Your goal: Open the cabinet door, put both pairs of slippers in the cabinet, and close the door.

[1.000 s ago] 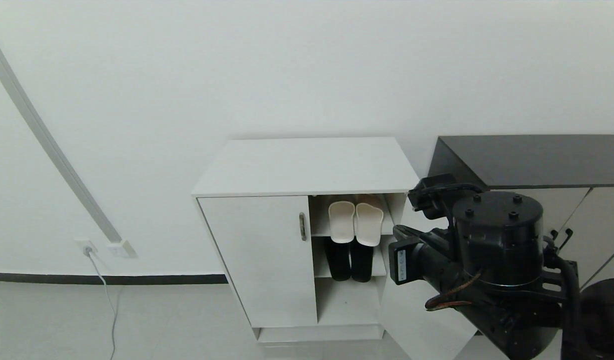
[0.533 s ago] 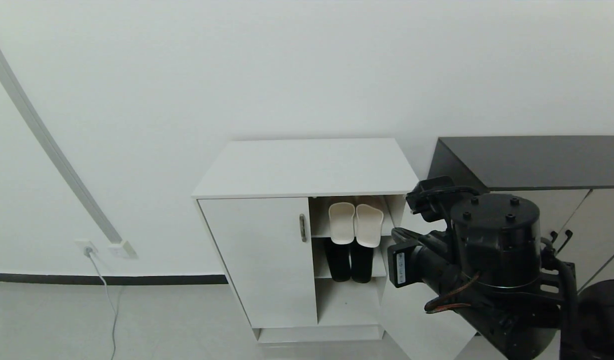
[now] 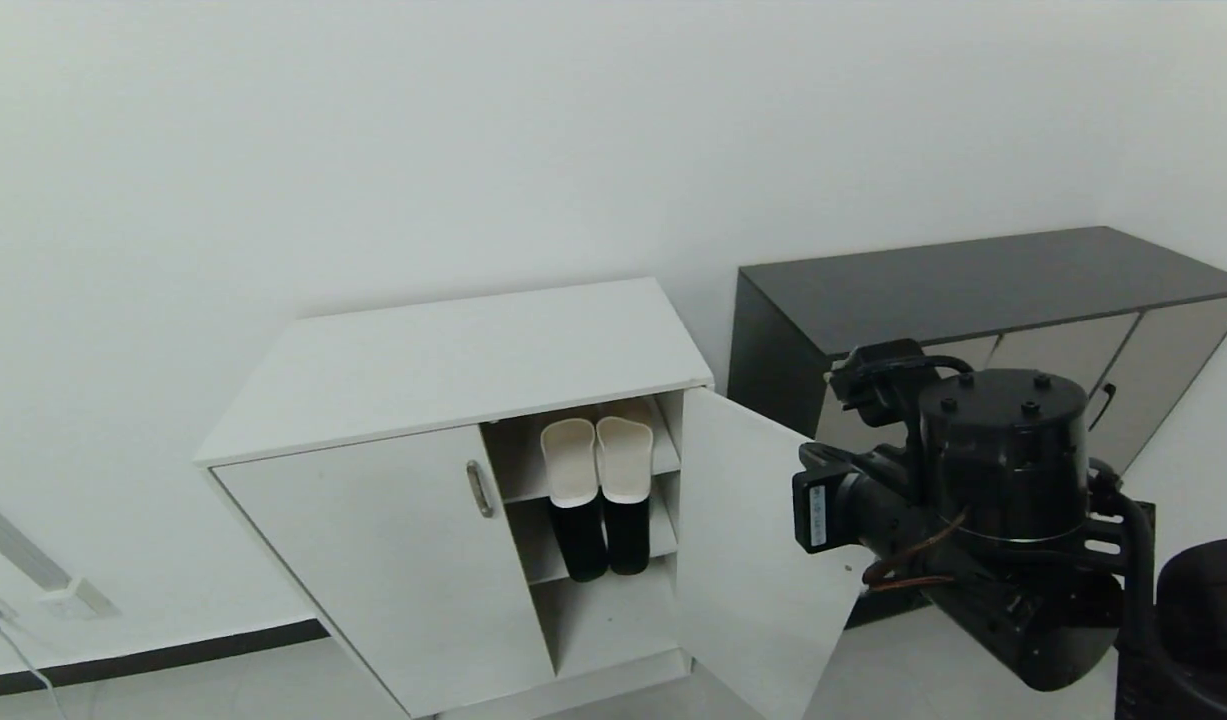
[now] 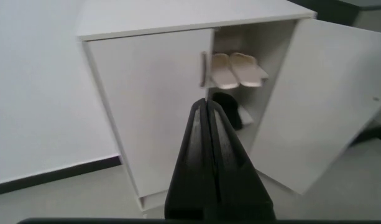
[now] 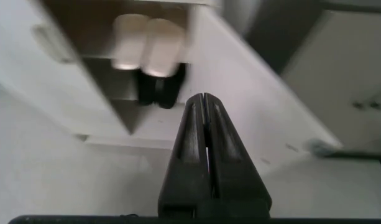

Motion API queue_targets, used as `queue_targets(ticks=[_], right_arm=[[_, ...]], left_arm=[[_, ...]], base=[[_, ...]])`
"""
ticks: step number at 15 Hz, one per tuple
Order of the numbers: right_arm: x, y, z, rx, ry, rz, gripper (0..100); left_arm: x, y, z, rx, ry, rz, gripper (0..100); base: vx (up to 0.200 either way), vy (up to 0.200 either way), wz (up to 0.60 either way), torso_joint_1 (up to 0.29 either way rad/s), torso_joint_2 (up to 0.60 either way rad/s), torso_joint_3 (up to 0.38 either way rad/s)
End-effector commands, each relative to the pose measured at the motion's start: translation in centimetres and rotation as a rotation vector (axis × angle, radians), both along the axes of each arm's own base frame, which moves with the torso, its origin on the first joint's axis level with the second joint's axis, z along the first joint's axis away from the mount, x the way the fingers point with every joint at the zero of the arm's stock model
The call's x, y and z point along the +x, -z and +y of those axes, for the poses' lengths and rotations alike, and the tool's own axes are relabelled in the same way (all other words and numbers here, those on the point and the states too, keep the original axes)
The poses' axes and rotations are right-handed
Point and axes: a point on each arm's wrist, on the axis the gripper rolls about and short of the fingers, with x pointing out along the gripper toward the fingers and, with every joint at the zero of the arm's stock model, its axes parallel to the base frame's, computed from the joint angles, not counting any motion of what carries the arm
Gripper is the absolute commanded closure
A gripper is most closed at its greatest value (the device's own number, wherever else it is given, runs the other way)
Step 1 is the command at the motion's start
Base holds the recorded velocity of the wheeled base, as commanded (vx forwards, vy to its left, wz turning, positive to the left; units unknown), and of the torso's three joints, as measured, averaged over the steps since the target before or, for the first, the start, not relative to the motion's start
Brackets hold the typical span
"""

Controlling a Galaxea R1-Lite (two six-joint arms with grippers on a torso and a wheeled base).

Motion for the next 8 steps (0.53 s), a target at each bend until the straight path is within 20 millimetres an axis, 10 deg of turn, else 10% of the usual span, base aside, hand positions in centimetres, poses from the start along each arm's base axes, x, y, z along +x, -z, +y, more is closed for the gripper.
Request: queue_targets(ticks=[1,5,8], right_arm=[[0.26,0.13,-0.12,-0.004,0.009,0.002,100],[0.49,0.23,-0.28,-0.004,0.018,0.004,100],[0.86,0.49,-0.35,-0.005,0.029,0.005,100]], left_arm=[[0.00,0.00,0.00,-0.001,0.000,0.000,100],[0.00,0.00,0.00,-0.001,0.000,0.000,100],[0.01,0.04,0.00,-0.001,0.000,0.001,100]], base=[[0.000,0.000,0.00,0.000,0.00,0.000],[0.000,0.000,0.00,0.000,0.00,0.000],[-0.200,0.000,0.00,0.010,0.01,0.001]])
